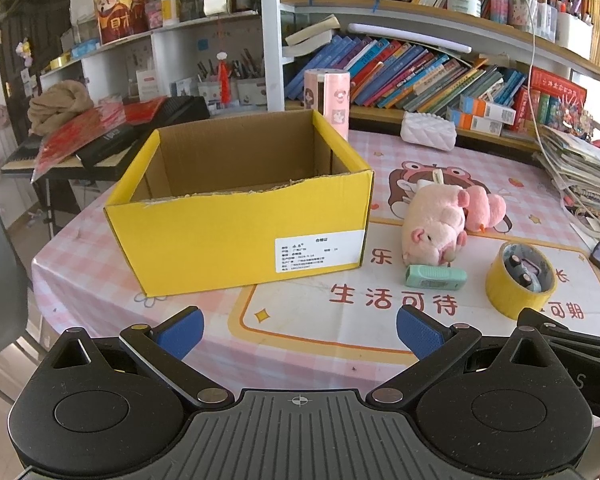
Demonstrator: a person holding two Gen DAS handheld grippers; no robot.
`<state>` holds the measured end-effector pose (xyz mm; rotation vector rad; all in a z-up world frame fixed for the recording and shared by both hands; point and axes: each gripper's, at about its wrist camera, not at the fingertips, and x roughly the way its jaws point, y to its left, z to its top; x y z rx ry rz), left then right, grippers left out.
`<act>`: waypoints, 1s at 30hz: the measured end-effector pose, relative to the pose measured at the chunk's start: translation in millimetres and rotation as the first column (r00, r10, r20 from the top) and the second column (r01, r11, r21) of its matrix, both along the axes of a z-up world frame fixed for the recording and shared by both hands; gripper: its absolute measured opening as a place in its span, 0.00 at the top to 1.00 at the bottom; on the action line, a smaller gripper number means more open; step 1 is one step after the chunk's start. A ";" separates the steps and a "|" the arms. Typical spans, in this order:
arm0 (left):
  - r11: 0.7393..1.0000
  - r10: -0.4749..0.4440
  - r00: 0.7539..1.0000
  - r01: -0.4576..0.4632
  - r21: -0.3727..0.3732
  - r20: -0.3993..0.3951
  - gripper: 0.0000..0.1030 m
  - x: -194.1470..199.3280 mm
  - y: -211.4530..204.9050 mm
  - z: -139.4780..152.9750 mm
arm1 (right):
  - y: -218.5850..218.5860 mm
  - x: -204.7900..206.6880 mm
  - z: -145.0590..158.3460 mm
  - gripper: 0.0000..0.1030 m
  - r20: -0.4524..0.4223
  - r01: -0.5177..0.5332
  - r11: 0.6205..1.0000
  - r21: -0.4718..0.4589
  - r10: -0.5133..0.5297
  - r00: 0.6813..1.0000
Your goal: Organize objects
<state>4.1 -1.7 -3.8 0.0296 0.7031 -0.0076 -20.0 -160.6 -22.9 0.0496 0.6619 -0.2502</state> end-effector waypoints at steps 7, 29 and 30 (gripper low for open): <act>1.000 -0.014 1.000 0.014 -0.005 -0.010 0.00 1.5 -0.3 -2.8 | 1.6 4.2 -5.3 0.00 -0.014 0.010 1.000 -0.002 -0.010 1.000; 1.000 -0.003 0.999 0.003 0.001 -0.039 0.00 26.4 -17.4 -6.5 | -20.3 32.4 -13.8 0.00 -0.044 -0.013 1.000 0.007 0.013 0.999; 1.000 0.004 0.999 -0.004 0.000 -0.040 0.00 28.4 -18.0 -6.5 | -22.9 35.6 -14.8 0.00 -0.049 -0.014 1.000 0.008 0.014 0.999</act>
